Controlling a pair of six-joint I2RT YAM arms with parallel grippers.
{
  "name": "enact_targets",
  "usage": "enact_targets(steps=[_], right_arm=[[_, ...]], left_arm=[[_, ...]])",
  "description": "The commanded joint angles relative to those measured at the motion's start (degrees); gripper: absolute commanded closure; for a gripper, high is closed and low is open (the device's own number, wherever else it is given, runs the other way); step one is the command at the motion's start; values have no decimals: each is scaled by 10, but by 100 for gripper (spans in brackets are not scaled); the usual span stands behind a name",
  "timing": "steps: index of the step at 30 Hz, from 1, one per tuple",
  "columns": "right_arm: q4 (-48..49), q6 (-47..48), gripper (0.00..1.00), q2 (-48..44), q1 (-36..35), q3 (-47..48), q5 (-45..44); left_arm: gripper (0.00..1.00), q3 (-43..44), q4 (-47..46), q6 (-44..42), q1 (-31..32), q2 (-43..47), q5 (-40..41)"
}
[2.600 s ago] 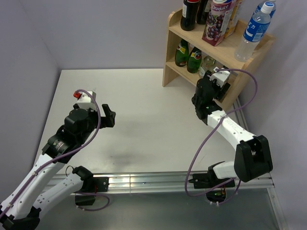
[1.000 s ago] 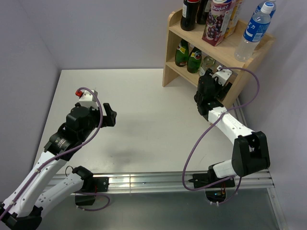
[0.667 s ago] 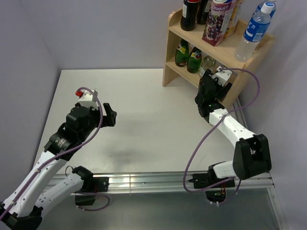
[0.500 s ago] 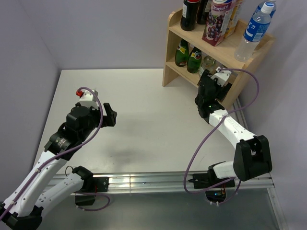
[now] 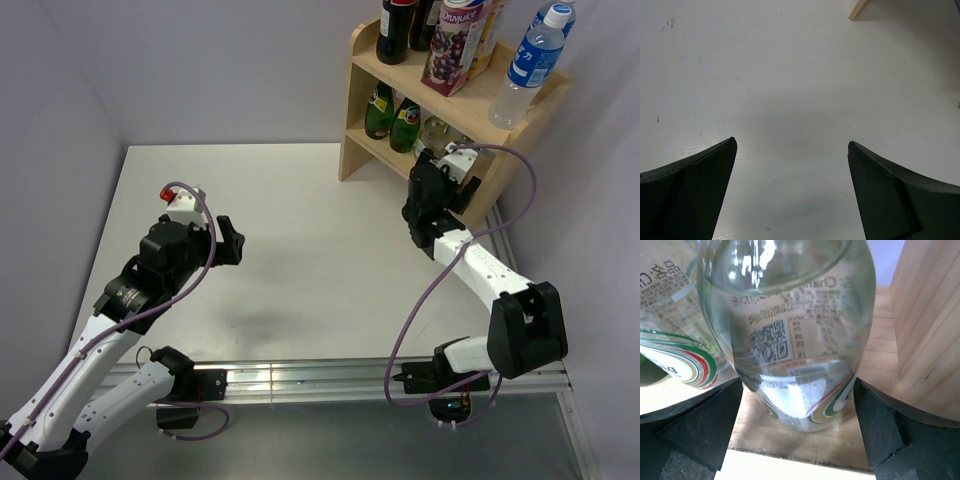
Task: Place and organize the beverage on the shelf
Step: Place the drink on the shelf.
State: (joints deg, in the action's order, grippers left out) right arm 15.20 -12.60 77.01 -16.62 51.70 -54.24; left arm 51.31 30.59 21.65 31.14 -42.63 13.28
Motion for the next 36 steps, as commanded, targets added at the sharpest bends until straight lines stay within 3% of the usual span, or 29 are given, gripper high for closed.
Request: enact_targets(steps=[1,19,26,36], right_arm=[[-3,-42,2,-37,3,-6,-85],[-57,-111,7,-53,-33,-22,-94],[-30,-63,7,-61,-55,-25,-61],[-18,-14,6,-100,-119,-48,-83]], left_arm=[[0,-2,-26,-13,-4,1,-11],[1,-2,-26,-13,-4,4,-10],[0,-1,-24,-10,-5,3,-3],[1,1,-21,-6,-10,-3,10]])
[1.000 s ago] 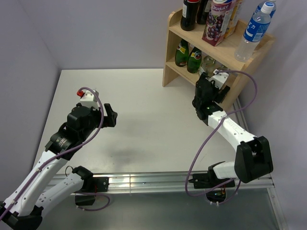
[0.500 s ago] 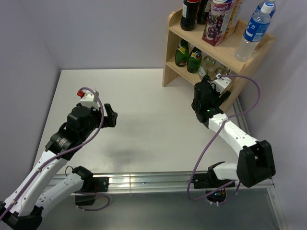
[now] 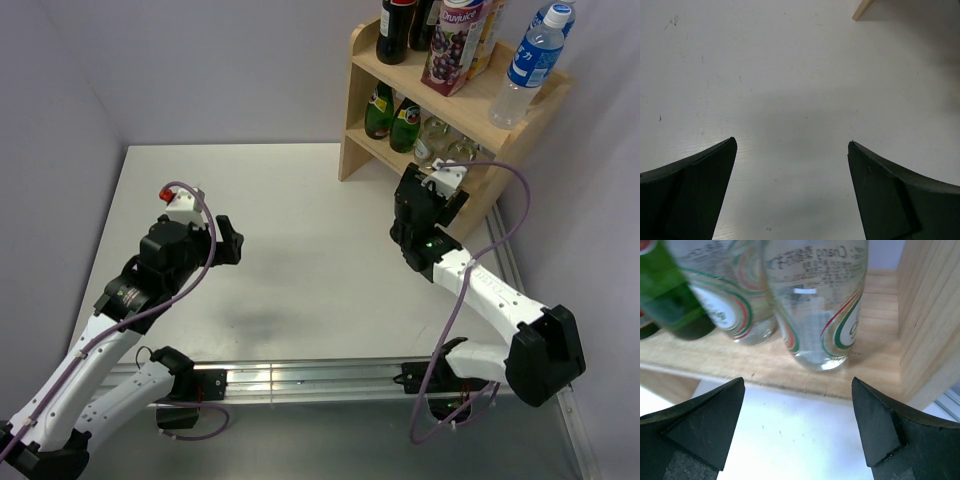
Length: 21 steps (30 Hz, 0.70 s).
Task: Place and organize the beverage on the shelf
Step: Place the drink on the shelf, then reset both arms
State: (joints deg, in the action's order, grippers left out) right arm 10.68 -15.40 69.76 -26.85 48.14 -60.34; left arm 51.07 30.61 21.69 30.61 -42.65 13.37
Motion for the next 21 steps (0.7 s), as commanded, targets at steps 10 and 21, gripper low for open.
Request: enact_targets(steps=[10,21], right_arm=[[-51,62,5,-155,-87,-42,231],[-217,37,2,-256,-87,-24,368]], left_arm=[[1,7,-19,9,-34,-18,39],[1,9,-20,19,-133,-11,51]])
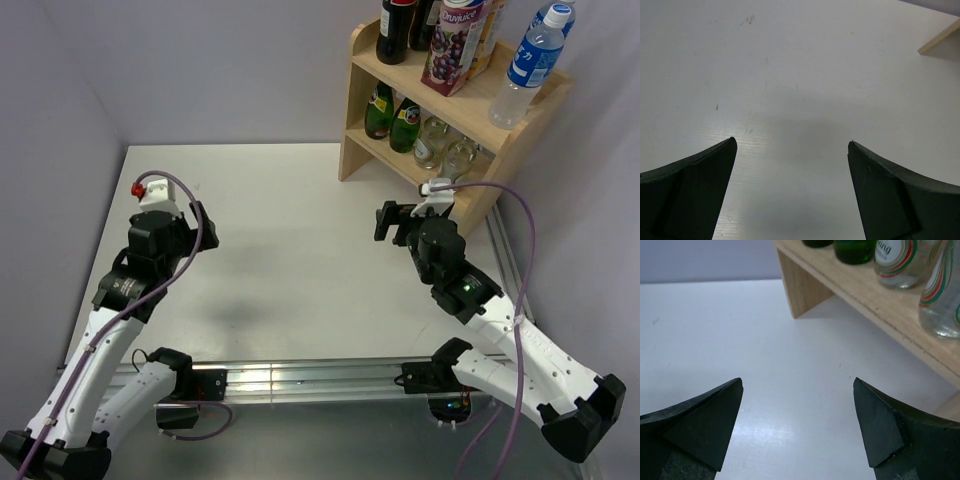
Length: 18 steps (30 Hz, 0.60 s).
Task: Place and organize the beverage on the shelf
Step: Reset both arms
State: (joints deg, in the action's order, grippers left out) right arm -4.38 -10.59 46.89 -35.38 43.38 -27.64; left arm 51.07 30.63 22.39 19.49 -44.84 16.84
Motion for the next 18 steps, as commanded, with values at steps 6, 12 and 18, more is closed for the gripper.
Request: enact_targets(steps=[6,12,18], right_arm=[[-171,-37,1,-76,-1,51,26],[-267,-45,1,-103,-1,82,-15],[-314,-55,1,-118,-2,92,-31]], left_arm=[[1,-1,-20,19,-45,41,58],[1,-32,-24,23,-45,106,76],[0,-58,-37,18,-45,163,69]])
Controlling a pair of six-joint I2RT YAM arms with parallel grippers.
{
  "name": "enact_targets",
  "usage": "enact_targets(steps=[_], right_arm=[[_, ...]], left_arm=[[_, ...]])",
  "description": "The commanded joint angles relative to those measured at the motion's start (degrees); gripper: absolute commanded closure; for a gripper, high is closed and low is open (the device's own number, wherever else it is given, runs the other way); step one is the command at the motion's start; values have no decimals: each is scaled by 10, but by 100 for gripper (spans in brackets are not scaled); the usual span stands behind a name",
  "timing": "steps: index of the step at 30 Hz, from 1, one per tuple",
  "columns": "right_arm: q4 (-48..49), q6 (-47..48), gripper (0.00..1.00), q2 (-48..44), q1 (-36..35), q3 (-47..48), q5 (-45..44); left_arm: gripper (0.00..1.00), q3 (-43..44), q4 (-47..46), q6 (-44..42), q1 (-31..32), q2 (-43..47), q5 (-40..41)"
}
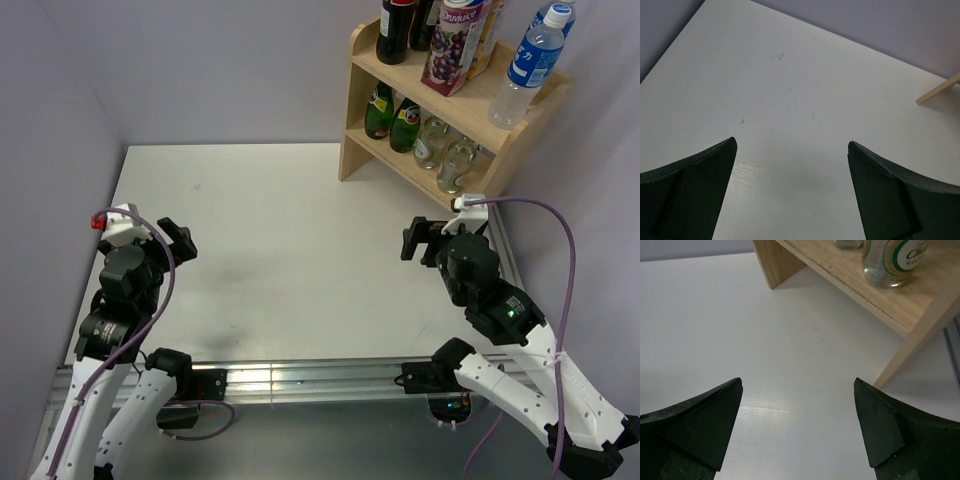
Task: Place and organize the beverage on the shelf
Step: Reset both arms
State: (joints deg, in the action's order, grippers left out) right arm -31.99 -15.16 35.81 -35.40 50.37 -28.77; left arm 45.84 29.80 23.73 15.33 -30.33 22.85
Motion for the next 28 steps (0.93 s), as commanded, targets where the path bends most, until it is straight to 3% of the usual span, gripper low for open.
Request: enact_targets(steps=[1,28], right_arm=[[-35,-6,1,-10,-2,19,-20],[29,5,1,-18,-1,-17,-35]], left_arm=[[1,-8,-31,4,-3,21,6],[0,-17,-50,-7,-3,11,-38]])
